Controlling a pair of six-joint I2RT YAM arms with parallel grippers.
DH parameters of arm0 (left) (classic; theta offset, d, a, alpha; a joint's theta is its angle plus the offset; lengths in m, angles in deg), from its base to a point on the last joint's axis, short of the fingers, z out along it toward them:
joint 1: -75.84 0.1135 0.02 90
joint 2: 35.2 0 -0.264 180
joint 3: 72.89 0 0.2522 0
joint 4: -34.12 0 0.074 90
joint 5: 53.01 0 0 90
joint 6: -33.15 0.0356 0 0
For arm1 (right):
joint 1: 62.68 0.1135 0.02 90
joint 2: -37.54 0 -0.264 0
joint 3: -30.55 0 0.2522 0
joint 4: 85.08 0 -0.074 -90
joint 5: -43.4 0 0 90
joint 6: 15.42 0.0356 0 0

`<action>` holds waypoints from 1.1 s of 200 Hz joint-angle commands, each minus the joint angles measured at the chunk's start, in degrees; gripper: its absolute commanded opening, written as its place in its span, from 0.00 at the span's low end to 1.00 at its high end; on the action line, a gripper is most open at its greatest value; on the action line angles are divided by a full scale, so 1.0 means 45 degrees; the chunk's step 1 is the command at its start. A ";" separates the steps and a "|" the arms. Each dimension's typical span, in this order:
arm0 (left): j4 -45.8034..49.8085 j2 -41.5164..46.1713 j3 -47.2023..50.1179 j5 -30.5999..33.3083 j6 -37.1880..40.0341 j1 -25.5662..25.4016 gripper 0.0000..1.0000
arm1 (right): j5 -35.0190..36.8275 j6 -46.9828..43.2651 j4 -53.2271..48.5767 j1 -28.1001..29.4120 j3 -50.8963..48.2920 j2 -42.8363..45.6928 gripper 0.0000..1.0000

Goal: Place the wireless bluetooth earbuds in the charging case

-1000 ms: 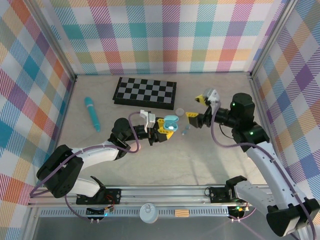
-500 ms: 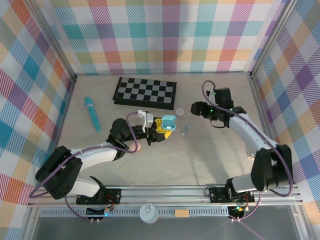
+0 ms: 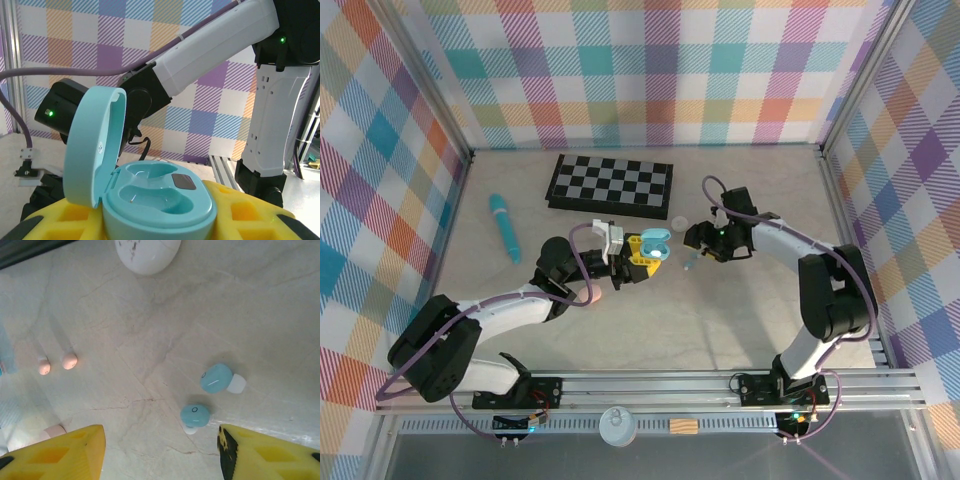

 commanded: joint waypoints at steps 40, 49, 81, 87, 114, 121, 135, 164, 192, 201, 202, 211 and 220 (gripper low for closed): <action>-0.0397 0.0219 0.0020 -0.0139 0.0112 0.0067 0.32 | -0.0015 0.1067 -0.0050 0.0834 -0.0212 -0.0701 0.59; -0.0411 0.0231 0.0030 -0.0114 0.0105 0.0072 0.32 | 0.0070 0.1106 -0.0062 0.0957 -0.0169 -0.0821 0.59; -0.0361 0.0329 0.0047 -0.0100 0.0125 0.0067 0.32 | 0.0348 0.1183 -0.0118 0.1050 -0.0153 -0.0984 0.58; -0.0326 0.0360 0.0053 -0.0095 0.0144 0.0067 0.32 | 0.0423 0.1177 -0.0143 0.1050 -0.0134 -0.0998 0.58; -0.0268 0.0436 0.0098 -0.0079 0.0203 0.0067 0.32 | 0.0547 0.1098 -0.0280 0.1050 -0.0002 -0.1217 0.58; -0.0268 0.0428 0.0098 -0.0070 0.0198 0.0067 0.32 | 0.0569 0.1079 -0.0277 0.1050 0.0055 -0.1278 0.58; -0.0253 0.0470 0.0097 -0.0061 0.0186 0.0067 0.32 | 0.0653 0.1039 -0.0336 0.1050 0.0199 -0.1454 0.58; -0.0010 0.0618 0.0137 -0.0055 0.0306 0.0067 0.32 | 0.0639 0.0989 -0.0218 0.1050 0.0420 -0.1691 0.58; 0.0109 0.0692 0.0137 -0.0049 0.0359 0.0069 0.32 | 0.0531 0.0877 -0.0121 0.1051 0.0698 -0.1945 0.57; 0.0122 0.0712 0.0136 -0.0041 0.0359 0.0067 0.32 | 0.0515 0.0845 -0.0124 0.1050 0.0797 -0.2023 0.57; 0.0123 0.0702 0.0136 -0.0031 0.0359 0.0067 0.32 | 0.0511 0.0837 -0.0123 0.1050 0.0817 -0.2051 0.56; 0.0128 0.0711 0.0136 -0.0020 0.0379 0.0077 0.32 | 0.0510 0.0820 -0.0133 0.1050 0.0914 -0.2111 0.56; 0.0123 0.0703 0.0136 -0.0001 0.0379 0.0067 0.32 | 0.0473 0.0803 -0.0133 0.1048 0.1005 -0.2186 0.55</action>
